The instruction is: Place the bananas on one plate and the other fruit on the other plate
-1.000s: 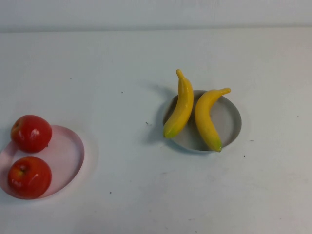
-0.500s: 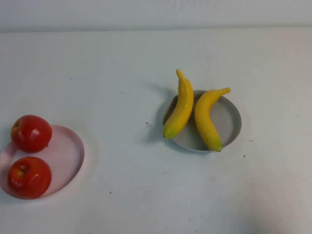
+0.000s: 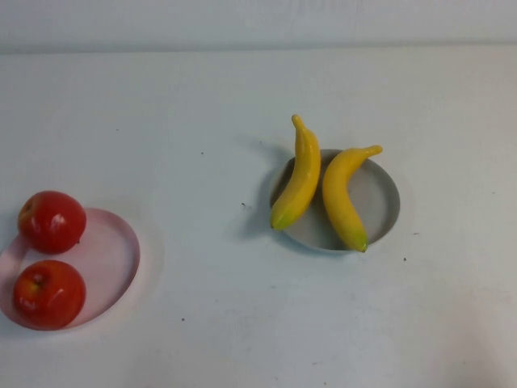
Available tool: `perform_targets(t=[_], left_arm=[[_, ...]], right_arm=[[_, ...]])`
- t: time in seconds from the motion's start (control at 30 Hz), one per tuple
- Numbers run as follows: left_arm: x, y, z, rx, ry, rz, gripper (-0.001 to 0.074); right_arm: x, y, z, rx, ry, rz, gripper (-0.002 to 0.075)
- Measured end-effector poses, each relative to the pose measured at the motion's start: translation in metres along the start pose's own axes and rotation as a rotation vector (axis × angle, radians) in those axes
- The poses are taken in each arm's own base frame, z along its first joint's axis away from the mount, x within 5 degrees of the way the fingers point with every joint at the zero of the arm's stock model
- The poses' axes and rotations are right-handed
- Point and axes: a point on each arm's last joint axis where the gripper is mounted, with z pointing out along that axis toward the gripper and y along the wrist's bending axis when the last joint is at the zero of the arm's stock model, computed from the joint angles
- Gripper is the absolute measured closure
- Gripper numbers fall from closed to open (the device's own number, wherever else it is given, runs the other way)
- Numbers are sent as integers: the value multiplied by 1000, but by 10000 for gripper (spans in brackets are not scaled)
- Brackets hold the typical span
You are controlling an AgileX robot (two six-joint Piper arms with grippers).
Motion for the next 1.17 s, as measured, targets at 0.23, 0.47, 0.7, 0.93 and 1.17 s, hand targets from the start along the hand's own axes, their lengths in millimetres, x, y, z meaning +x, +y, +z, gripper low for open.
perform_targets(t=[0.23, 0.47, 0.7, 0.93, 1.17], left_arm=[[0, 0, 0, 0, 0, 0, 736], [0, 0, 0, 0, 0, 0, 736], [0, 0, 0, 0, 0, 0, 736], [0, 0, 0, 0, 0, 0, 736], [0, 0, 0, 0, 0, 0, 736]], right_arm=[[12, -2, -2, 22, 122, -52, 741], [13, -3, -2, 24, 137, -62, 741], [13, -3, -2, 24, 137, -62, 741], [13, -3, -2, 24, 138, -60, 741], [13, -3, -2, 24, 138, -60, 741]])
